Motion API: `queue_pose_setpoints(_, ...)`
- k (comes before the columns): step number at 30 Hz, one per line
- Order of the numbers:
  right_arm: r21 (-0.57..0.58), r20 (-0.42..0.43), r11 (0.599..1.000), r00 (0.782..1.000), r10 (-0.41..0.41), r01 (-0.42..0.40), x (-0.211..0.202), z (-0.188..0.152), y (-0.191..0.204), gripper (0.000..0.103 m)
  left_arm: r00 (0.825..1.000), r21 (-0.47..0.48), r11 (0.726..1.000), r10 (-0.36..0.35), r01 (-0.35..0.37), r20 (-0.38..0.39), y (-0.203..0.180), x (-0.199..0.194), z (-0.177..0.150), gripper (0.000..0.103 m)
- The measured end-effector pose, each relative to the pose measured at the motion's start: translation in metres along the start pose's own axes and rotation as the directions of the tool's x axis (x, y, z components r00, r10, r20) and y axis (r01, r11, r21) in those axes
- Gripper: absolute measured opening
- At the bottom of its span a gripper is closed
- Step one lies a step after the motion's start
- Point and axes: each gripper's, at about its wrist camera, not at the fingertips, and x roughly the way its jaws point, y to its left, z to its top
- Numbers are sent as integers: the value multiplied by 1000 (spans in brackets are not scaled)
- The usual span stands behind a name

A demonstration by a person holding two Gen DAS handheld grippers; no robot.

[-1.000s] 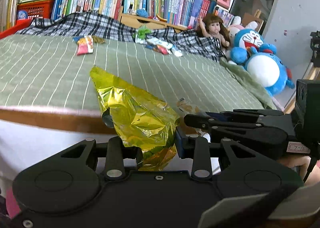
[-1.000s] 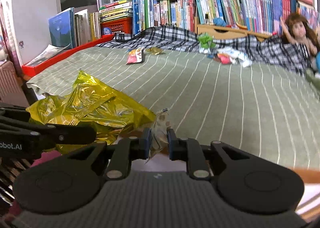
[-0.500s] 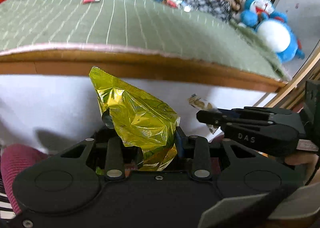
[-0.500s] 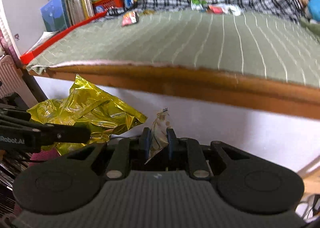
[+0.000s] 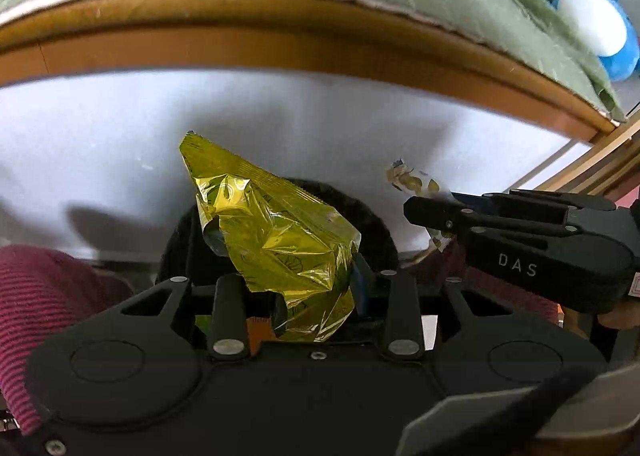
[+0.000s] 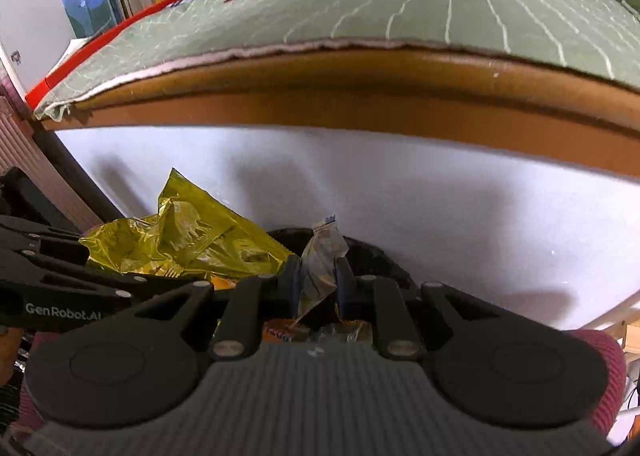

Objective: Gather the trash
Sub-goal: 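Lower both tools into the bin and open them to drop bag and scrap, then raise both open tools back over the bed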

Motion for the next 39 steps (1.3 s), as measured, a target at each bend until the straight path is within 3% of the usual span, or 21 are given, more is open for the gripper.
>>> queue_pose_setpoints(19,9,-47,1000,999,2,-2,23,1,3,26,998,-21,1000,4,-6,-57,-1,16,6,38)
queue_pose_setpoints(21,11,-47,1000,999,3,-3,23,1,2,29,998,-20,1000,2,-3,-55,-2,16,6,37)
queue_pose_setpoints(24,23,-49,1000,999,16,-15,25,2,1,55,999,-12,1000,-5,4,-43,-2,15,7,37)
queue_pose_setpoints(27,26,-46,999,999,20,-19,25,2,0,62,999,-14,1000,-6,5,-35,-2,15,8,45)
queue_pose_setpoints(32,31,-37,999,999,19,-18,21,5,-4,65,1000,-23,1000,21,-21,16,0,7,12,70)
queue_pose_setpoints(39,12,24,1000,999,25,-26,2,18,-5,70,990,-5,999,50,-50,133,1,-22,29,78)
